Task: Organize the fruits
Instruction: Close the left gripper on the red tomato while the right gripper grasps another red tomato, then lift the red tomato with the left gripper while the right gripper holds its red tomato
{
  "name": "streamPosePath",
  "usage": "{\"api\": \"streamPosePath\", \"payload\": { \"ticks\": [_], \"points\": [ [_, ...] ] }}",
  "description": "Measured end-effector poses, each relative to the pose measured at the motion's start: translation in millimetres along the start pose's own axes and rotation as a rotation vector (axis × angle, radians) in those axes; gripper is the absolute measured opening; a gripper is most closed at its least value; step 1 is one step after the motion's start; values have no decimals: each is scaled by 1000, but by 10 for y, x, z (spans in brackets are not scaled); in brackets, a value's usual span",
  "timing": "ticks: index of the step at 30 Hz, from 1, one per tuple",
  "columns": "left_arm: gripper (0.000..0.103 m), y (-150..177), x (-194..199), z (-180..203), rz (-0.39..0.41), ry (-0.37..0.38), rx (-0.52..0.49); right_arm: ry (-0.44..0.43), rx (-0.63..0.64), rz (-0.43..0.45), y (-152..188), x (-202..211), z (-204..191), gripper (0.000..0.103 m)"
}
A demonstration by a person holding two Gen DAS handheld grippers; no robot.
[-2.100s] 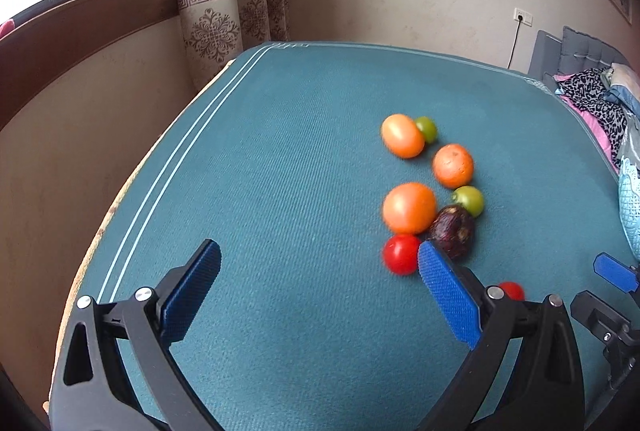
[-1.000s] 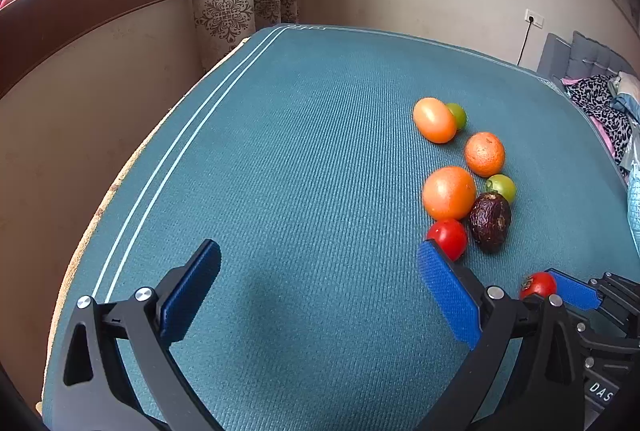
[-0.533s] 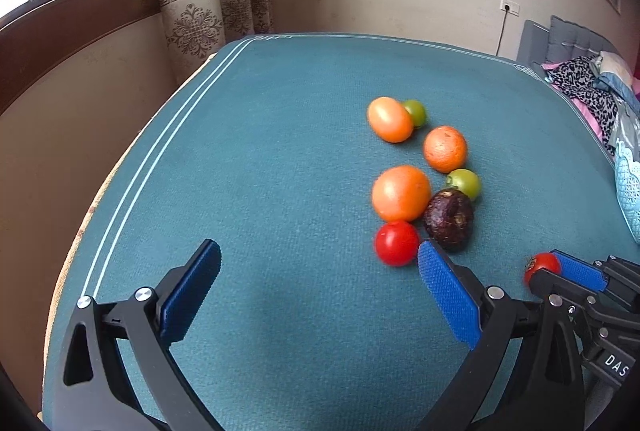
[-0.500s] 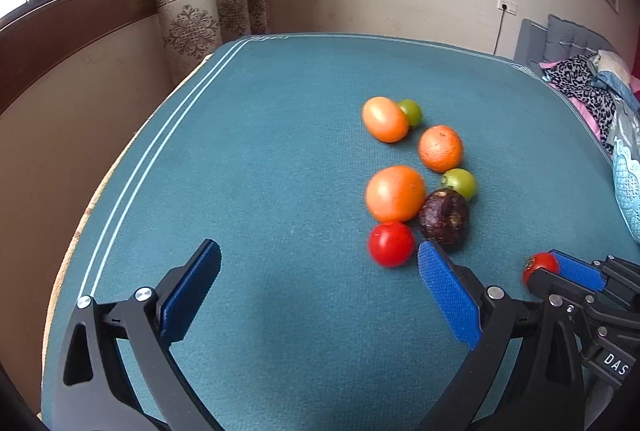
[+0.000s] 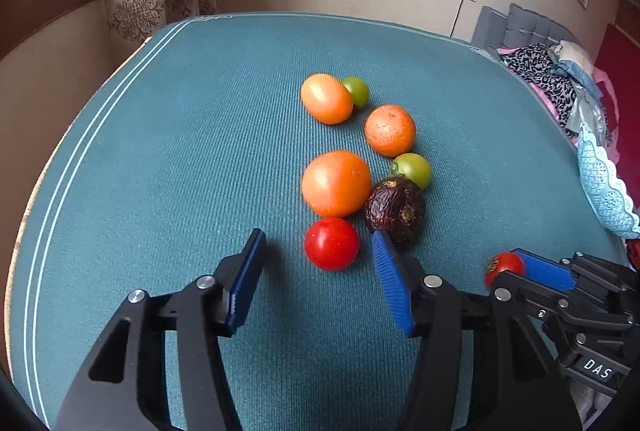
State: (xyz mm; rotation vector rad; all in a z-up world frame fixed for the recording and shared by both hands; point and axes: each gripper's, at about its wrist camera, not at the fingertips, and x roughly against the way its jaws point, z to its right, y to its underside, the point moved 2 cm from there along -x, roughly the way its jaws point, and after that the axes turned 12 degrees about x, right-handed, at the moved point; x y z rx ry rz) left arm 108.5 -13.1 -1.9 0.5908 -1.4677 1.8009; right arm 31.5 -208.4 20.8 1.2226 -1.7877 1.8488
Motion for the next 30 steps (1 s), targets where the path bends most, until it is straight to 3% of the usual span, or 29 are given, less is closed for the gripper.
{"api": "streamPosePath", "payload": {
  "ticks": [5,7,10,20,30],
  "points": [
    [47,5,-13,20,-8,33,-7,-2,6,-3,4,-8,-14,29],
    [38,17,-9,42,-11,47,-16,-3,5,-3,7,-12,-8,29],
    [31,40,-10,70,-12,47,-34,-3,5,-2,6,-15,-8,29],
    [28,139,148,120,46,-17,-68,-10,-10,-3,9,-22,17,30],
    [28,160,321,149,76,-21,-73,-11,12,2,16,-14,-21,29]
  ]
}}
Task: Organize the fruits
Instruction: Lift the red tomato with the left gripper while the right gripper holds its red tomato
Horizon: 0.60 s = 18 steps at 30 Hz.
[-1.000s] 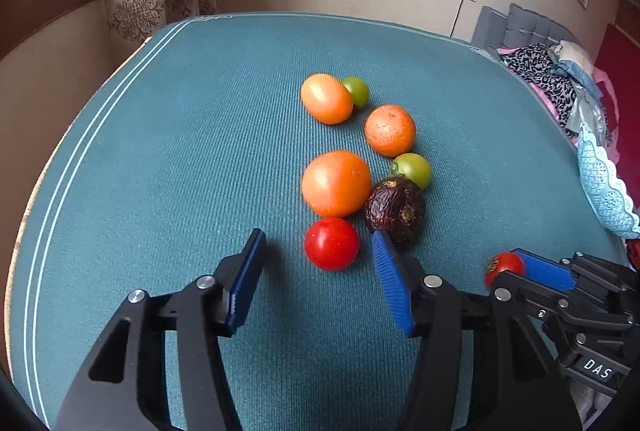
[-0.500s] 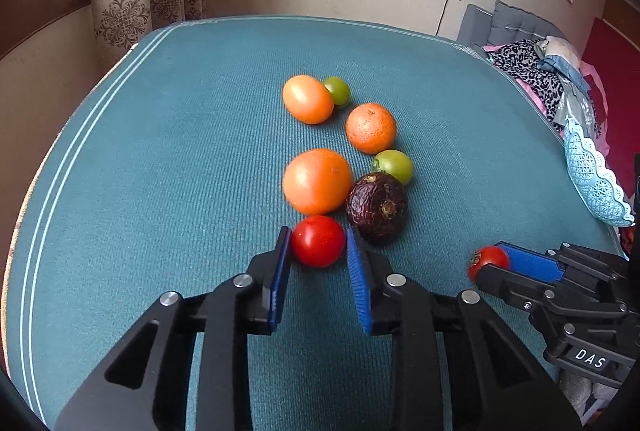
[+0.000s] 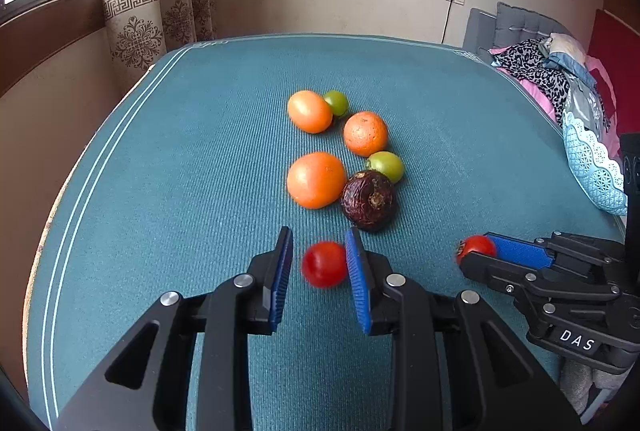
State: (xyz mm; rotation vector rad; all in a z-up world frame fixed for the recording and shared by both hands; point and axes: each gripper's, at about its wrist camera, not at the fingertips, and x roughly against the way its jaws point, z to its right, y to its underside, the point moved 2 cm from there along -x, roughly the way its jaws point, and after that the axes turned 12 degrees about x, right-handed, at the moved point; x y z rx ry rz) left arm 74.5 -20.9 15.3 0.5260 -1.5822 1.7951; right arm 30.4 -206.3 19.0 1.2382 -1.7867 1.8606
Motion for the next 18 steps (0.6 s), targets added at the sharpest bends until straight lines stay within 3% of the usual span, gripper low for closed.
{"api": "streamPosePath", "payload": {
  "ticks": [6,8,10,12,18],
  "points": [
    [32,37,-63,-2,-30,-18,8,-6,1,-4,7,6,-11,29],
    [37,62,-92,-22,-54,-21,19,-8,-9,-4,11,6,6,29],
    [52,82,-94,-30,-78,-7,31,-11,-13,-4,14,4,14,29],
    [59,96,-52,-33,-72,-2,41,-13,-16,-4,13,1,18,29],
    [59,233,192,35,-92,69,-24,-24,-20,-6,21,-6,31,29]
  ]
}}
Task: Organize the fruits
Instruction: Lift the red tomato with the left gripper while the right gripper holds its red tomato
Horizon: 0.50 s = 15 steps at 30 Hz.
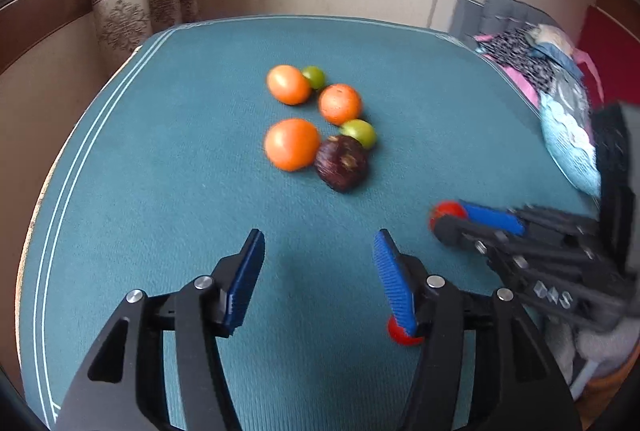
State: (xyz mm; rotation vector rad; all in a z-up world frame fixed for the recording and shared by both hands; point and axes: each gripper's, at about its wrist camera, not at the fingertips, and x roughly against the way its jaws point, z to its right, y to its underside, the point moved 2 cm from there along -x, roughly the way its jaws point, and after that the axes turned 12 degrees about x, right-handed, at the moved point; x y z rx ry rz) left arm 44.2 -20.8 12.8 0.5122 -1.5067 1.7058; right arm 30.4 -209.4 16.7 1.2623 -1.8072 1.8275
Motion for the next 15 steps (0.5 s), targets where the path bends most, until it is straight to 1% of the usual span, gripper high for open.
{"api": "streamPosePath", "payload": {
  "ticks": [2,3,8,9,11,12,15],
  "points": [
    [59,101,94,51,-25,38,-52,-6,-2,-2,4,-3,10,29],
    [59,172,161,89,-45,71,-86,-10,-5,-2,4,-2,17,29],
    [59,428,358,300,-105,189,-186,-23,-32,13,21,18,62,29],
    [59,479,363,360,-112,202,-210,-21,-29,13,21,22,56,29],
    [59,550,320,428,-138,217,-222,-16,-23,13,23,31,42,29],
    [58,589,277,463,-166,229,-224,-15,-21,13,29,38,42,29],
    [57,662,198,508,-194,219,-230,-16,-20,15,38,57,51,29]
  ]
}}
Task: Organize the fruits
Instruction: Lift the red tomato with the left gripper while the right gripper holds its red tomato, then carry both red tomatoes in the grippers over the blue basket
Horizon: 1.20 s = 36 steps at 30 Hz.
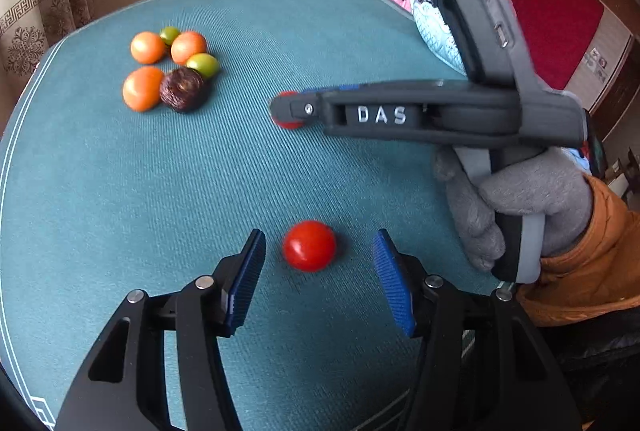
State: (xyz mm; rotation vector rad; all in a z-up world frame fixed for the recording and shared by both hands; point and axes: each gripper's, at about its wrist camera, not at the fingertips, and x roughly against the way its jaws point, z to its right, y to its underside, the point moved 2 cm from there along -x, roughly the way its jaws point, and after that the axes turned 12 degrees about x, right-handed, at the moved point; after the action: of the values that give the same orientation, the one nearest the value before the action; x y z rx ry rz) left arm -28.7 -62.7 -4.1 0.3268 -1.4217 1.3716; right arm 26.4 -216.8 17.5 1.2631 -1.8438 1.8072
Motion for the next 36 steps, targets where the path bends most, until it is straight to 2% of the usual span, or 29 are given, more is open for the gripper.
{"api": "streamPosePath", "payload": {
  "ticks": [7,12,22,28,30,36],
  "points": [
    [28,21,-79,-15,4,-56,29,-13,-1,-6,-3,-13,2,30],
    [28,14,-45,-33,9,-73,33,-24,-5,-15,-4,-45,14,31],
    [28,-108,115,-98,103,-162,59,-19,22,-5,5,-20,-33,29],
    [28,-304,224,-142,178,-183,79,6,26,39,-15,121,-38,29],
    [28,-409,274,-130,219,-195,80,18,14,52,-20,179,-2,29],
    [28,-694,296,-114,273,-207,102,68,-33,103,-49,409,184,29]
  ]
}}
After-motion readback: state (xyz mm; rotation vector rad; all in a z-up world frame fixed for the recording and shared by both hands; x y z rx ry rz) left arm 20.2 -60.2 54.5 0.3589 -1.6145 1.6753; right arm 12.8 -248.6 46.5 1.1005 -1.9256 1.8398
